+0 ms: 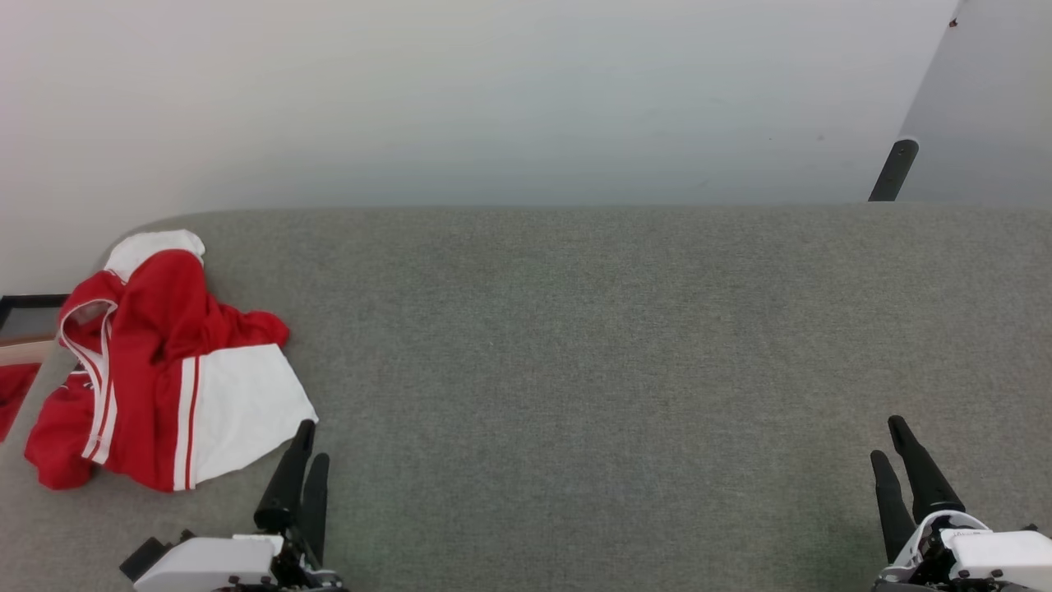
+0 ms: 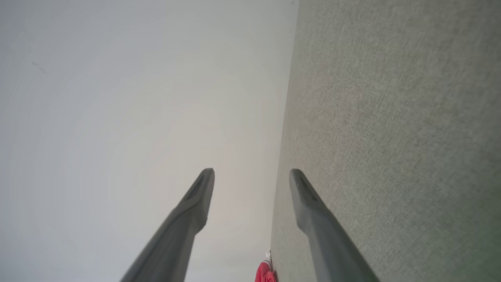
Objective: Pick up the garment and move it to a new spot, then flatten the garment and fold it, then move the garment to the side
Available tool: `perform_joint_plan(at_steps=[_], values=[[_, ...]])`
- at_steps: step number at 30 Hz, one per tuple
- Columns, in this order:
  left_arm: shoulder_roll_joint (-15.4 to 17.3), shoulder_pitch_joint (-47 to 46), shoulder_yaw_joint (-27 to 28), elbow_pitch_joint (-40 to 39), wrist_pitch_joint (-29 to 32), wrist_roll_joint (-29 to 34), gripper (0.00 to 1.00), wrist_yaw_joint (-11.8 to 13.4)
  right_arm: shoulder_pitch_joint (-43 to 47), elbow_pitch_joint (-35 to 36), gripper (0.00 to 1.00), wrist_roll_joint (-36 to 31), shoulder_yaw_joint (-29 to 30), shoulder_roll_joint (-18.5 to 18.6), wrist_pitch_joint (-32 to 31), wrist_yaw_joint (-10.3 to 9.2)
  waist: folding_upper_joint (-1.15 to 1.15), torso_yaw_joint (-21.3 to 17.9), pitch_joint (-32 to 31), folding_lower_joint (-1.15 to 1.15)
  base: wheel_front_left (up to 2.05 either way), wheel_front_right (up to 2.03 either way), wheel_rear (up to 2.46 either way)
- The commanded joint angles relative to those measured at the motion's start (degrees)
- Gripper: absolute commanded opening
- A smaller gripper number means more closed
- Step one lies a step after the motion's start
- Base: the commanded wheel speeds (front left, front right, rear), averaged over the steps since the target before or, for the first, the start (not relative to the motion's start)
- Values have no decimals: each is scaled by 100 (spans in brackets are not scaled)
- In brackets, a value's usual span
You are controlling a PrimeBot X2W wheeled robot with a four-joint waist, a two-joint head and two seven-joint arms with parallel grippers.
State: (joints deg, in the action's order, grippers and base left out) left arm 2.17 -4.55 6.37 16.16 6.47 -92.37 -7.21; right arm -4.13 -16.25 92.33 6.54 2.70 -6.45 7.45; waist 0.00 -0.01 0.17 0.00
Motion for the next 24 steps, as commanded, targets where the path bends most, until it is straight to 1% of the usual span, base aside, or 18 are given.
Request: perform_joint_plan(at_steps=[1,9,24], values=[[23,-92,-41,-143,-45,-5,100,2,-112,119,100,-29,-56,13,36,1,0,-1,-1,0,0,0,0],[34,-24,-274,-451,-234,-1,100,69,-114,252,100,-149,-274,15,200,2,0,-7,-8,0,0,0,0],[135,79,-581,-826,-494,137,100,184,-91,395,100,-500,-493,55,419,2,0,-13,-44,0,0,0,0]])
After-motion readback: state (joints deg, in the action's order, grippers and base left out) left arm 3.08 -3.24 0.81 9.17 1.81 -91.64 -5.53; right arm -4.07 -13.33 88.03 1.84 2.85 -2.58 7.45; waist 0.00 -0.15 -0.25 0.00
